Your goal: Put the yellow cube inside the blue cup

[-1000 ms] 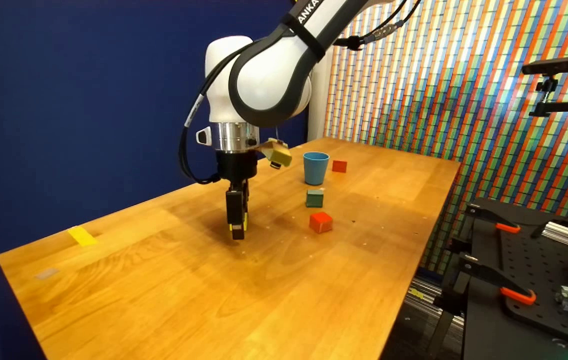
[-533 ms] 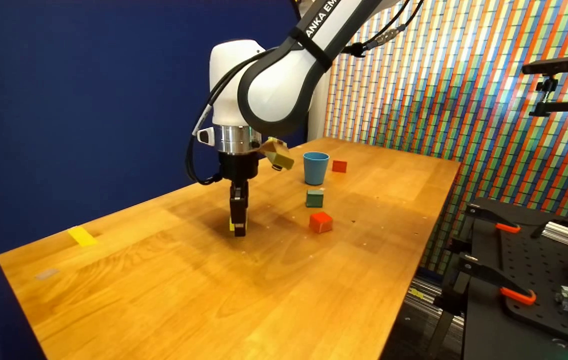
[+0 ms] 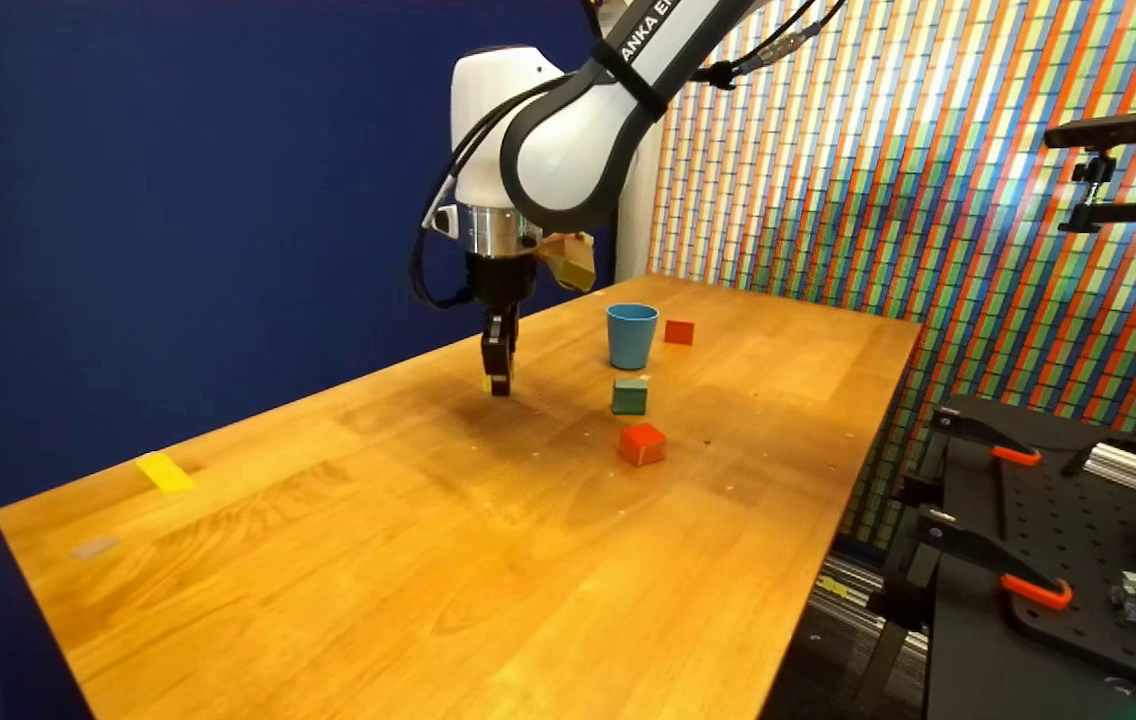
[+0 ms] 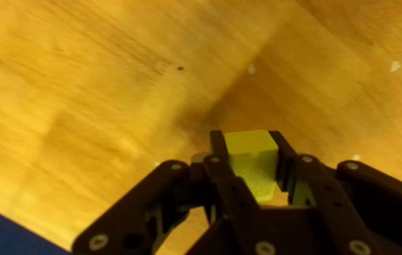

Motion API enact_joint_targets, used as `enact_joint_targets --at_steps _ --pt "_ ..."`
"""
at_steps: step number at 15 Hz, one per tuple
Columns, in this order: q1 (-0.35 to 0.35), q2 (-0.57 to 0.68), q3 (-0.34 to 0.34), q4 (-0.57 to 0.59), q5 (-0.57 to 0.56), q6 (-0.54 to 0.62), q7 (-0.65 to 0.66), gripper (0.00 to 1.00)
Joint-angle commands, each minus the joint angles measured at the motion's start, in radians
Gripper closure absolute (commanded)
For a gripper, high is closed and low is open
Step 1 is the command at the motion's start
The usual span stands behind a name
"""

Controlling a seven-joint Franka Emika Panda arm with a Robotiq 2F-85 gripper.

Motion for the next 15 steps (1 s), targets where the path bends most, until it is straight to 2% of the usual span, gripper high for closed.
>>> enact_joint_targets --at_steps 1,6,11,15 --pt "-0.031 -0.116 -0.068 -0.022 -0.03 -0.039 0.068 0.87" --pt "-0.077 -0.251 -0.159 -0.052 -0.043 -0.159 0.174 0.87" --pt "-0.164 -0.316 -0.152 -0.102 0.014 -0.339 0.203 0.87" --pt "-0.213 -0.297 -0.137 -0.135 0.065 -0.35 0.198 0.87"
